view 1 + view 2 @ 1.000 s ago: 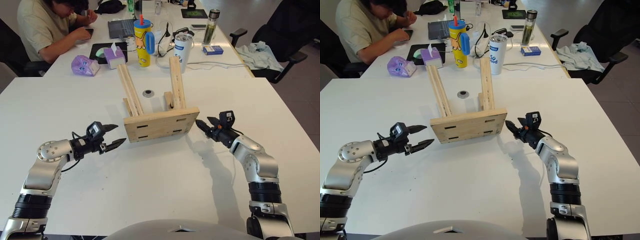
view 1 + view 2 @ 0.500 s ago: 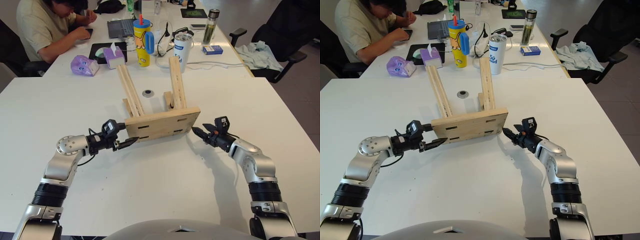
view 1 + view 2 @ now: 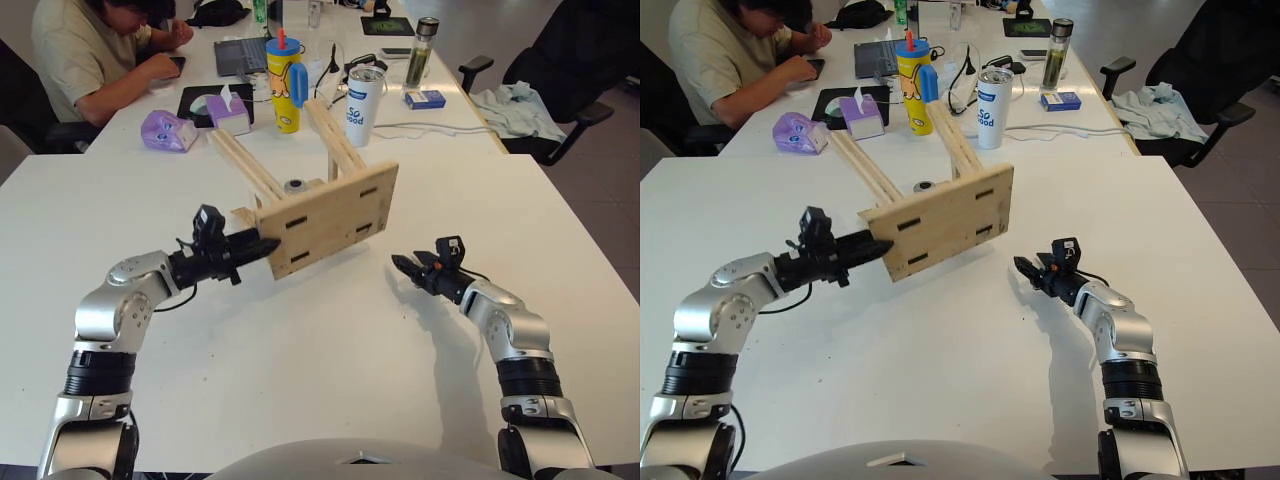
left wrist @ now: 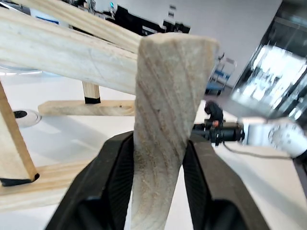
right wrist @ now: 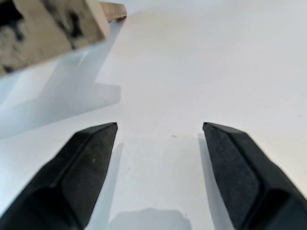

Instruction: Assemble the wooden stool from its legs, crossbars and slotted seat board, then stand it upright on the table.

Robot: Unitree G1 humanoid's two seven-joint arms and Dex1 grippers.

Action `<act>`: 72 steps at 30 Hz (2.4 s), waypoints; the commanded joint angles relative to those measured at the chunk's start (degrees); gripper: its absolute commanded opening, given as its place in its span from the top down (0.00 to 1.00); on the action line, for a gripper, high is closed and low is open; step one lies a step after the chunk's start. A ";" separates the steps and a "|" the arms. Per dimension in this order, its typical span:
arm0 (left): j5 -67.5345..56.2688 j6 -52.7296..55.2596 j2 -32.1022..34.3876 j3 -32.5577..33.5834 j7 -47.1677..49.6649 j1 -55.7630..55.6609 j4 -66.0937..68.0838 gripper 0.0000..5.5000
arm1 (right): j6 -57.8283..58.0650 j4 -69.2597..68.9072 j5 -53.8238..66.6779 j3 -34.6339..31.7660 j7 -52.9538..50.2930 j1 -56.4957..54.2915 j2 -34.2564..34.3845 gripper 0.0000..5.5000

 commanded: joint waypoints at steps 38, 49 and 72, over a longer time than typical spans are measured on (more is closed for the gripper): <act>-21.34 -31.58 -3.22 41.29 37.54 -32.31 59.74 0.36 | 1.29 -4.76 -0.23 2.14 -5.66 4.29 8.13 0.39; -21.32 -19.07 -17.67 32.46 28.68 -0.13 13.53 0.25 | 1.21 -4.56 -0.75 3.27 -4.17 5.55 6.55 0.39; 73.61 -41.98 26.84 -23.80 58.36 -26.87 76.12 0.25 | -0.13 -0.14 -1.48 5.36 -2.94 0.33 5.89 0.39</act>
